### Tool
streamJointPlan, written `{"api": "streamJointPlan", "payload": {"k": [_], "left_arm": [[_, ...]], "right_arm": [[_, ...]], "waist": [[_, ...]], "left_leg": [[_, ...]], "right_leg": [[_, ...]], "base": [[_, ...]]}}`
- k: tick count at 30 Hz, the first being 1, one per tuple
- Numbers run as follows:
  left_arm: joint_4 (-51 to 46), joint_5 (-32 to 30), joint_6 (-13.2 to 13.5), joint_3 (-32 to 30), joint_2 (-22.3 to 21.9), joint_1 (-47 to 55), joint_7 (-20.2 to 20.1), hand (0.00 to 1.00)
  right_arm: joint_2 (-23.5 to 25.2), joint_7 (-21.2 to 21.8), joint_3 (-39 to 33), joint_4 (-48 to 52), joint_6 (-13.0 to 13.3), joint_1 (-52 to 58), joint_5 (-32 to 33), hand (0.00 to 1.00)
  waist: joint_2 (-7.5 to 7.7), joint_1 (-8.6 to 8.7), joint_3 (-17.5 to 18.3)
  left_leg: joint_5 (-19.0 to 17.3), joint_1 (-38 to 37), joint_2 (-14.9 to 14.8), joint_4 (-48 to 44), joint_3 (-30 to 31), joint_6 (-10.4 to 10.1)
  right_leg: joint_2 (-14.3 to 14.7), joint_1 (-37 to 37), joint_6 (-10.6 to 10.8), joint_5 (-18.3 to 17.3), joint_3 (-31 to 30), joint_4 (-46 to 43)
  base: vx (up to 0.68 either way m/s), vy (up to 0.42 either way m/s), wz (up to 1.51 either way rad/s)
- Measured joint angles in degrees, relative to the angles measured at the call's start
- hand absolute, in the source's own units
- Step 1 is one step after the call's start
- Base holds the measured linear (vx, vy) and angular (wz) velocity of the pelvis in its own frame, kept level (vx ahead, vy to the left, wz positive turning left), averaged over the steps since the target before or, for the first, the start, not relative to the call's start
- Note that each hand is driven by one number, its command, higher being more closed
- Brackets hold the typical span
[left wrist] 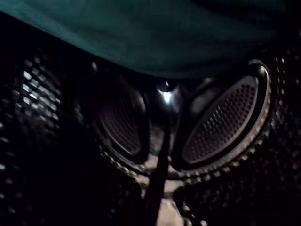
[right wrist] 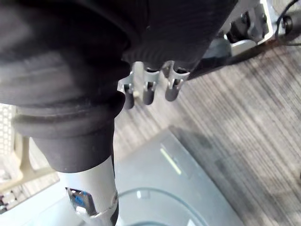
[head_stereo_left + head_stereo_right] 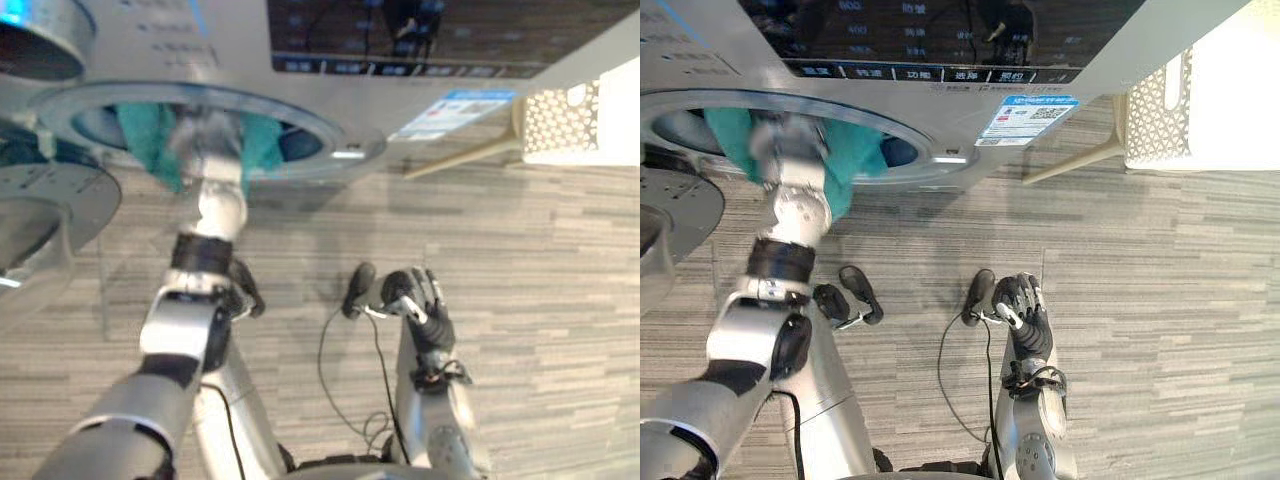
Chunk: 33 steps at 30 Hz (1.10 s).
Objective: Pick up the laundry basket with both hands and put the clothes into the washing machine.
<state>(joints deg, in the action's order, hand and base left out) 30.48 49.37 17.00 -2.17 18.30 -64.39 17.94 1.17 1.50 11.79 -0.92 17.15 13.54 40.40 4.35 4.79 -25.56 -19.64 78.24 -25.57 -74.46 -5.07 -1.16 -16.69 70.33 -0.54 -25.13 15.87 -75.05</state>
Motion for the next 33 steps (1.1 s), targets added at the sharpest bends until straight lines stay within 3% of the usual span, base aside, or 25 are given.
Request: {"api": "streamJointPlan", "payload": {"k": [3,5,7,10,13,14,16,19,20,21,23,25,28,33], "left_arm": [[3.2,2.3,0.4,1.0,4.7,-7.7,-0.1,1.00],[3.9,4.1,0.4,2.1,6.4,-11.9,0.9,1.00],[6.1,8.2,1.4,6.6,8.7,-16.5,-0.9,1.00],[6.6,15.0,1.9,10.4,10.2,-19.1,-1.5,1.00],[6.6,22.5,4.4,13.3,10.0,-21.3,-1.5,1.00],[6.6,22.9,5.3,13.6,10.0,-22.4,-1.4,0.00],[8.7,20.1,5.6,14.3,10.2,-24.1,-0.9,0.00],[14.2,-3.9,-2.0,17.4,11.8,-25.6,-1.1,0.00],[15.5,-20.9,-6.1,18.8,12.4,-25.0,0.3,0.00],[15.8,-30.2,-8.0,19.8,12.9,-24.4,0.9,0.00],[16.4,-57.6,-13.9,23.6,13.8,-20.9,0.7,0.00],[16.4,-77.4,-16.9,25.6,13.7,-16.7,-0.3,0.00],[14.9,-92.5,-18.6,29.1,13.4,-11.1,-0.5,0.00],[12.0,-99.8,-19.2,28.5,14.1,-4.0,1.7,0.00]], "right_arm": [[0.7,1.2,1.1,0.3,0.0,0.2,0.0,0.00],[0.8,1.6,1.3,0.4,0.0,0.4,0.0,0.00],[0.9,2.3,1.3,0.6,-0.3,0.3,0.0,0.00],[1.2,2.3,1.0,1.1,-1.1,0.3,0.0,0.00],[1.6,2.3,-0.5,2.8,-2.4,0.3,-0.1,0.00],[1.8,2.3,-1.0,3.4,-2.5,0.3,-0.3,0.00],[1.8,2.3,-2.3,4.2,-2.7,0.3,-0.4,0.00],[1.8,2.2,-6.4,3.5,-3.0,0.3,-0.5,0.00],[1.8,2.4,-7.5,2.2,-2.9,0.3,-0.6,0.00],[1.7,2.4,-7.7,2.1,-2.7,0.3,-0.6,0.00],[1.7,2.6,-7.8,0.4,-2.1,-0.4,-1.2,0.00],[1.7,2.7,-7.0,-1.1,-1.2,-1.0,-1.8,0.00],[1.4,2.7,-5.2,-2.1,0.5,-1.0,-1.5,0.00],[-1.6,4.4,-3.8,-2.0,2.2,-0.1,-1.2,0.00]], "waist": [[0.57,1.02,0.3],[0.94,0.82,0.3],[1.54,0.81,0.2],[2.09,0.80,0.3],[2.10,0.82,0.3],[2.10,0.89,0.3],[2.11,0.92,0.3],[2.11,1.09,0.3],[2.12,1.37,0.3],[2.12,1.55,0.3],[2.12,1.93,0.3],[2.14,2.09,0.3],[2.12,2.27,0.3],[2.12,1.96,0.3]], "left_leg": [[0.0,1.4,-1.4,0.0,-0.5,0.1],[0.0,2.0,-2.3,0.2,-1.5,0.3],[0.0,2.1,-2.8,0.4,-2.3,0.3],[0.0,2.1,-3.0,1.2,-3.5,0.3],[0.1,2.6,-2.4,2.0,-4.7,0.6],[0.2,3.0,-2.4,2.2,-5.0,0.8],[0.3,2.8,-2.5,2.5,-5.8,1.2],[0.3,1.4,-2.5,2.7,-7.0,1.4],[0.4,0.7,-2.5,3.1,-7.5,1.8],[0.3,0.3,-2.5,3.3,-7.8,1.9],[-0.1,-1.9,-3.0,3.8,-9.0,2.5],[-0.2,-3.9,-3.5,4.4,-9.9,2.7],[-0.3,-4.5,-4.0,5.1,-10.1,2.7],[-0.5,-3.4,-4.4,4.0,-10.0,2.3]], "right_leg": [[1.2,1.5,-0.1,1.3,-0.1,1.3],[1.9,2.7,-0.1,2.0,-0.5,2.0],[2.3,3.3,-0.2,2.6,-1.0,2.7],[2.5,4.2,0.1,3.3,-1.6,3.7],[2.3,5.6,0.4,4.2,-2.4,4.7],[2.3,6.0,0.5,4.6,-2.4,5.2],[2.3,6.2,0.9,5.0,-2.9,5.8],[2.3,5.1,1.6,5.4,-3.6,6.7],[2.3,4.6,1.8,5.7,-3.7,7.3],[2.3,4.3,2.0,5.9,-3.8,7.5],[2.6,2.9,2.1,6.2,-4.4,8.3],[3.2,1.6,2.2,6.8,-5.0,9.2],[3.7,1.4,2.2,7.1,-4.9,9.7],[3.7,3.0,1.7,6.8,-5.2,7.8]], "base": [[0.01,0.002,-0.29],[0.03,-0.006,-0.26],[0.03,-0.014,-0.14],[0.02,-0.012,-0.09],[0.00,-0.008,-0.03],[0.00,-0.002,-0.07],[0.00,0.001,-0.05],[0.00,0.001,-0.01],[0.00,0.000,0.00],[-0.01,-0.010,-0.05],[-0.02,-0.022,-0.12],[-0.04,-0.043,-0.17],[-0.07,-0.066,-0.10],[-0.05,-0.078,0.00]]}}
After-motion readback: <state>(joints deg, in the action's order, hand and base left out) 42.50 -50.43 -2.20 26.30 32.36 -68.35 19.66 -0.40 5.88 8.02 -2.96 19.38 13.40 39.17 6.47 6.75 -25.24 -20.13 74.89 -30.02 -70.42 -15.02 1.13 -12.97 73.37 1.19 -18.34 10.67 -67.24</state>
